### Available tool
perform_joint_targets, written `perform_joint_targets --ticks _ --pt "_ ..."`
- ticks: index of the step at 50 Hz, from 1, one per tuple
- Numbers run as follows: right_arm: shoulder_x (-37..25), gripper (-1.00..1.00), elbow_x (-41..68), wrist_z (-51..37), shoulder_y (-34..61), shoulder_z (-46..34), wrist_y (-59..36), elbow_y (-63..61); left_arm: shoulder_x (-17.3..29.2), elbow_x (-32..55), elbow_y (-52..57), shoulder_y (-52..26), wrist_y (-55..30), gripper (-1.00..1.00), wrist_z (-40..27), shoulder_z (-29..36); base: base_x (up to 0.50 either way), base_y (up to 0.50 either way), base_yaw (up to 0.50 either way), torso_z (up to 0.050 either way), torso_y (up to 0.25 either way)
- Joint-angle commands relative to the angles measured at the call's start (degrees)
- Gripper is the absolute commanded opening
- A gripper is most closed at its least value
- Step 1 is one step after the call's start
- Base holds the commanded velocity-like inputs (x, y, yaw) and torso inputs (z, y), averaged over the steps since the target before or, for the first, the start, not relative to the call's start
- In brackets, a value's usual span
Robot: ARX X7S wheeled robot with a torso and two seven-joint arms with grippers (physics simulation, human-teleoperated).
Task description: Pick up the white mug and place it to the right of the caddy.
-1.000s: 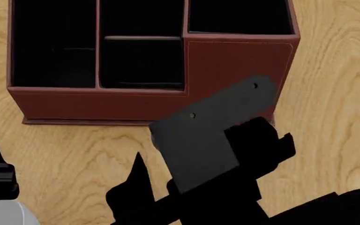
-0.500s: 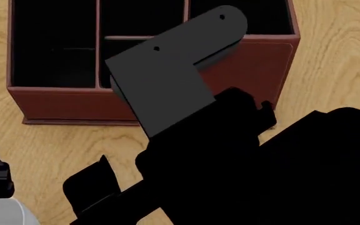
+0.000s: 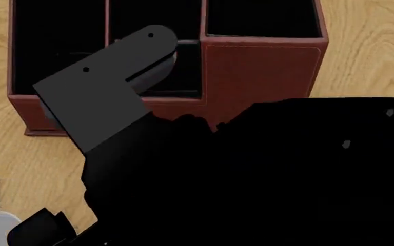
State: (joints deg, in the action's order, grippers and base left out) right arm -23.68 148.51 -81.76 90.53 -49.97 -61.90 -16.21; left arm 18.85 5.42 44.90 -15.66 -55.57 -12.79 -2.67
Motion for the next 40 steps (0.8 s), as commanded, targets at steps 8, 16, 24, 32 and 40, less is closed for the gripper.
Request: perform_joint_targets --ticks 8,16,24,32,40 --pt "9.42 1.0 -5.6 7.13 -1.29 -3.88 -3.66 6.03 0.99 0.11 -1.46 0.56 1.57 1.0 -0.17 -2.68 0.0 0.0 0.0 0.0 0.0" --pt "13.99 1.0 -10.29 11.69 -2.65 -4.53 -6.47 9.57 1.3 0.28 -1.51 1.75 2.7 1.0 -0.09 -3.85 0.0 0.0 0.0 0.0 0.0" --pt "16.69 1.0 -14.07 15.3 -3.57 -4.9 -8.14 12.26 1.5 0.75 -1.41 2.94 3.72 1.0 0.2 -5.3 0.0 0.0 0.0 0.0 0.0" --pt "19.67 1.0 -21.59 22.35 -5.05 -4.23 -11.37 16.58 1.59 1.25 -0.84 4.31 4.27 1.0 0.38 -6.91 0.0 0.0 0.0 0.0 0.0" --pt "21.01 1.0 -28.68 29.14 -6.91 -4.05 -13.08 18.99 1.72 1.18 -0.77 4.34 4.14 1.0 0.13 -6.77 0.0 0.0 0.0 0.0 0.0"
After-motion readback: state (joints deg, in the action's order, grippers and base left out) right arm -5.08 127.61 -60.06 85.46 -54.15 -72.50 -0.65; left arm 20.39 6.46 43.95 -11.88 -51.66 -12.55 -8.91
